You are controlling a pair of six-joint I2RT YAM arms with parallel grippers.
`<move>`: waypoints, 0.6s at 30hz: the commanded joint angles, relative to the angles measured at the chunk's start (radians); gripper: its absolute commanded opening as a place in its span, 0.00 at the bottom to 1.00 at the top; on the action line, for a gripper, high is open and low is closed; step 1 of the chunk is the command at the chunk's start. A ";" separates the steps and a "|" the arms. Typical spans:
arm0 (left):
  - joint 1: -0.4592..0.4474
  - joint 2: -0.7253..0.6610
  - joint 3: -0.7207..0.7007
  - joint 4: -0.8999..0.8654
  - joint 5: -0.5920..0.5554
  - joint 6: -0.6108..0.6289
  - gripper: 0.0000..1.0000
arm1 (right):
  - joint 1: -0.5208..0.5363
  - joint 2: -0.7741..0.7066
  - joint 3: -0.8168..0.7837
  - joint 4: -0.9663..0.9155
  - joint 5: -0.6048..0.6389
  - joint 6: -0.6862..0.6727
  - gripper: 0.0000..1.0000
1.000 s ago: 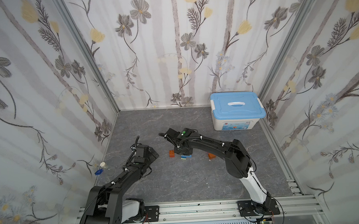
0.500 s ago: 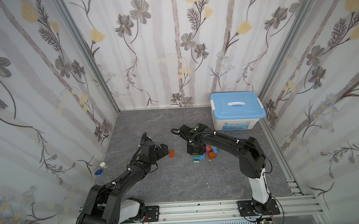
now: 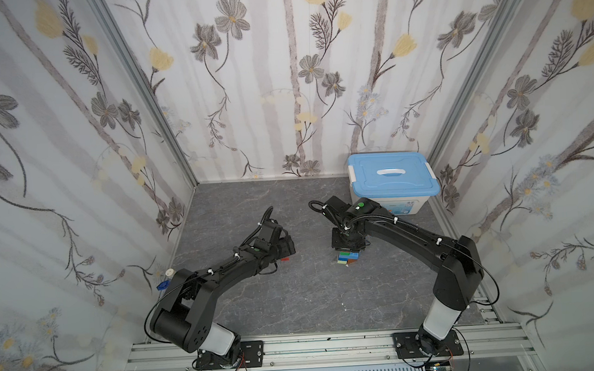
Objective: Assemble the letter h with lego
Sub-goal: Move the lego brick at the center of the board.
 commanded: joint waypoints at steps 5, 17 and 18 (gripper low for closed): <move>-0.063 0.113 0.099 -0.165 -0.101 0.026 0.63 | -0.025 -0.060 -0.064 0.040 0.005 0.031 0.16; -0.210 0.219 0.237 -0.270 -0.163 0.023 0.35 | -0.053 -0.085 -0.121 0.058 -0.005 0.029 0.16; -0.224 0.218 0.240 -0.269 -0.158 0.021 0.35 | -0.057 -0.085 -0.123 0.057 -0.007 0.023 0.16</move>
